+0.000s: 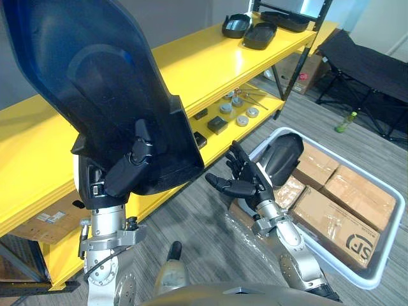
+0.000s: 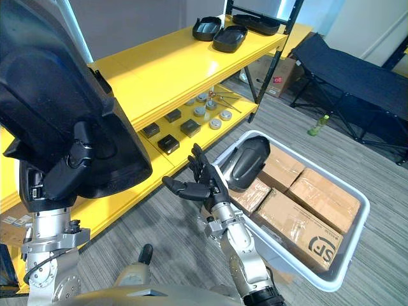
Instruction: Walk over and take three plastic housings, then place them on the shelf
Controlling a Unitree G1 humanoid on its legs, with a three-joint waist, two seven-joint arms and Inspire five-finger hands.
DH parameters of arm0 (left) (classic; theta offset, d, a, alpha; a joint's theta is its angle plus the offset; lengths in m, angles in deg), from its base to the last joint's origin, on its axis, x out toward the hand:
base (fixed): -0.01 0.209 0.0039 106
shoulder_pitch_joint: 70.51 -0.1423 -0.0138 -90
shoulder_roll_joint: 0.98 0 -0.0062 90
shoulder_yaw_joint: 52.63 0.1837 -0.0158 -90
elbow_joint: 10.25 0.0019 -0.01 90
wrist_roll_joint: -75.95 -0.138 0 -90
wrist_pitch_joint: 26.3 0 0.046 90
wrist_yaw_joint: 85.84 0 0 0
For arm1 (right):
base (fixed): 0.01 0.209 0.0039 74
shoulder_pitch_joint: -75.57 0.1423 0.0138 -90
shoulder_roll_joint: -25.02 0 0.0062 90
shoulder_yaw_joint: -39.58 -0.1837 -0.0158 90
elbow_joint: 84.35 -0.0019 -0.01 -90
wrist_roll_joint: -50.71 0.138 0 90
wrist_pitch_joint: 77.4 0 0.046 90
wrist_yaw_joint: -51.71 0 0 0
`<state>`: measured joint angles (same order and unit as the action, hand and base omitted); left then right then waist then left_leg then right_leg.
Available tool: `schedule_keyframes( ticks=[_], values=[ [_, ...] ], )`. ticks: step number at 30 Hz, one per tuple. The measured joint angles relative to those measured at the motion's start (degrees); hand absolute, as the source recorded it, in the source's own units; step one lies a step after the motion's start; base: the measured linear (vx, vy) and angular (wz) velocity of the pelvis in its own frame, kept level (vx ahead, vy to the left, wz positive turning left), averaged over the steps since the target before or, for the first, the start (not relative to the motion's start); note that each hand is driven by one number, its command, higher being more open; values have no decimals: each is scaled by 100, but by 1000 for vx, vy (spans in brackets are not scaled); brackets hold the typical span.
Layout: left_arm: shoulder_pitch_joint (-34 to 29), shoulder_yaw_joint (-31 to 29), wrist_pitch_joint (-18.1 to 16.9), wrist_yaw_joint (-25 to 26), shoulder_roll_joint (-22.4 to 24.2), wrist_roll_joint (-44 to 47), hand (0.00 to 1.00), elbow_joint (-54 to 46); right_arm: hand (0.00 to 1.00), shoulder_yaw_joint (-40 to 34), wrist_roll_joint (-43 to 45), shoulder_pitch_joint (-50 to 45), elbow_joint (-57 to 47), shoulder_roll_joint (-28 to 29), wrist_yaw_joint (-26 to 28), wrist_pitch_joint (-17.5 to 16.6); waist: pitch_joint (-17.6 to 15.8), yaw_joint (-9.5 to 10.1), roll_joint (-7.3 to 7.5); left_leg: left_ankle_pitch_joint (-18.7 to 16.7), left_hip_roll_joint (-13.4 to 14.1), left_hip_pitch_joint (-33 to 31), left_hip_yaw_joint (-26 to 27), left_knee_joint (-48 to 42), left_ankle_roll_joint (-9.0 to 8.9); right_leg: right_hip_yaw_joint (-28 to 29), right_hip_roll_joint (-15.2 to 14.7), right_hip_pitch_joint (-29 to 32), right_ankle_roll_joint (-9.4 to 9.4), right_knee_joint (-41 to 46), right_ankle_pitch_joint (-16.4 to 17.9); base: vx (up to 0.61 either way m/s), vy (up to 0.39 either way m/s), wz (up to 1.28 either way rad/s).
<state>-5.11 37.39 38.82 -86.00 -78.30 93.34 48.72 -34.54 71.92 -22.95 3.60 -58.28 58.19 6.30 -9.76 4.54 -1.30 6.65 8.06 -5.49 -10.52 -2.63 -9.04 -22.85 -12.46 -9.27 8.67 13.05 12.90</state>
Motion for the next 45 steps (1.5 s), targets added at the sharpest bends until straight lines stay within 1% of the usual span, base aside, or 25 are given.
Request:
schedule_keyframes(
  ticks=[5,7,8,9,10,11,12,13,14,15,16,18,19,20,21,23,24,25,26,28,34,39,42,43,45],
  values=[
    [7,-94,0,226,4,-35,0,0,100,187,54,64,-6,38,39,-196,-114,96,63,-384,-170,-440,146,-807,72,121,-218,228,27,209,35,-40,76,-9],
    [10,-173,0,261,8,-145,0,0,100,286,249,107,-8,69,2,-297,-162,250,93,-894,-323,-769,153,-1699,179,134,-396,202,56,371,145,24,156,2],
    [9,-241,1,259,7,-190,0,-1,100,304,281,166,-9,91,-62,-332,-184,310,125,-1134,-389,-899,227,-2111,304,152,-474,172,31,428,208,100,257,3],
    [6,-341,5,243,-12,-251,0,0,100,343,283,258,-12,162,-133,-374,-204,380,172,-1546,-519,-992,499,-2699,664,141,-618,-33,-92,366,288,125,221,0],
    [7,-351,4,243,-25,-252,0,-2,100,343,283,259,-27,198,-162,-435,-186,396,207,-1703,-581,-980,584,-2791,722,140,-671,-86,-220,404,316,205,257,6],
    [32,-406,-2,241,12,-256,0,16,100,337,283,294,-80,249,-210,-566,-156,417,183,-1907,-676,-1001,624,-2975,634,251,-841,93,-542,1026,132,201,286,10],
    [36,-505,7,264,-11,-268,0,21,100,350,275,333,-114,317,-226,-672,-139,415,181,-2048,-764,-981,651,-3032,702,441,-1062,604,-879,1886,-294,194,320,10],
    [37,-598,7,274,-41,-284,0,20,100,363,271,360,-122,358,-229,-711,-128,420,192,-2093,-785,-949,686,-3013,758,536,-1137,815,-964,2224,-564,219,354,0],
    [39,-788,10,381,-155,-355,0,20,100,385,253,475,-108,443,-234,-717,-153,415,156,-2178,-801,-822,673,-2943,877,838,-1183,1174,-878,2858,-913,223,219,-5],
    [44,-853,21,460,-189,-366,0,21,100,385,244,524,-108,507,-243,-721,-149,405,174,-2181,-819,-737,650,-2886,976,928,-1133,1317,-822,3167,-815,395,200,5],
    [42,-963,28,600,-230,-377,0,23,100,388,219,630,-107,550,-254,-743,-149,339,161,-2216,-836,-507,586,-2734,1073,901,-968,1460,-728,3510,-437,411,129,18],
    [45,-1021,26,715,-198,-368,0,24,100,381,218,770,-109,531,-282,-827,-138,323,127,-2152,-846,-154,551,-2443,1085,802,-621,1561,-671,3359,-64,370,111,23],
    [61,-1014,25,783,-206,-349,0,37,100,355,218,921,-116,495,-317,-983,-103,301,73,-2141,-852,78,457,-2199,1092,781,-231,1734,-689,2853,112,309,57,51],
    [177,-966,14,793,-217,-353,0,130,100,253,219,1004,-188,454,-366,-1142,-62,267,-1,-2133,-858,135,279,-2081,1079,956,143,1918,-676,2276,105,293,28,65],
    [237,-933,10,788,-220,-356,0,181,100,207,219,1019,-247,441,-401,-1180,-60,254,-21,-2129,-869,152,205,-2054,1072,1072,255,1971,-655,2069,93,295,-26,113],
    [485,-817,3,755,-230,-354,0,506,100,-129,217,1221,-513,338,-641,-1341,-27,81,14,-2137,-1098,356,-380,-1898,989,1796,563,2172,-419,1179,-100,359,-134,146],
    [484,-800,2,749,-230,-352,0,568,100,-237,217,1302,-551,269,-722,-1386,3,65,60,-2179,-1197,423,-517,-1906,916,1863,557,2176,-478,866,-402,341,-188,120],
    [471,-803,3,749,-254,-350,0,598,100,-336,219,1386,-557,219,-776,-1426,62,67,161,-2243,-1332,467,-604,-1928,816,1858,488,2183,-613,542,-1050,328,-235,99],
    [463,-733,15,731,-140,-351,0,704,100,-477,229,1458,-548,86,-821,-1442,153,55,-29,-2365,-1273,486,-788,-1991,739,1700,494,2104,-537,581,-1121,251,-167,80],
    [440,-734,15,691,-126,-352,0,690,100,-638,240,1528,-549,-77,-835,-1442,263,140,-229,-2381,-1028,504,-808,-1901,701,1519,662,1920,-594,325,-1089,293,-163,44],
    [505,-735,15,424,-112,-349,0,679,100,-1057,477,1572,-565,-220,-609,-1414,308,141,-288,-2198,-793,649,-525,-1613,547,1174,751,1484,-706,-89,-1019,157,-81,27],
    [594,-694,21,393,-102,-350,0,681,100,-1355,500,1309,-675,-215,-262,-1262,344,103,-235,-1848,-796,490,503,-1407,500,452,472,1062,-649,-516,-1054,27,28,76],
    [708,-575,21,311,-93,-348,0,679,100,-1575,491,1004,-812,-204,-123,-1169,357,-76,-225,-1589,-742,169,1674,-1185,651,-341,158,958,-636,-562,-1065,-35,59,163],
    [732,-489,21,265,-98,-349,0,685,100,-1689,493,893,-810,-155,-108,-1162,340,-80,-222,-1697,-574,73,2058,-1151,704,-445,116,941,-637,-505,-1061,-51,142,131],
    [712,-362,20,208,-114,-353,0,692,100,-1828,508,789,-723,-84,-86,-1146,322,-182,-218,-1533,-130,7,2384,-1041,657,-559,-80,936,-594,-228,-961,-40,167,112]
  ],
)
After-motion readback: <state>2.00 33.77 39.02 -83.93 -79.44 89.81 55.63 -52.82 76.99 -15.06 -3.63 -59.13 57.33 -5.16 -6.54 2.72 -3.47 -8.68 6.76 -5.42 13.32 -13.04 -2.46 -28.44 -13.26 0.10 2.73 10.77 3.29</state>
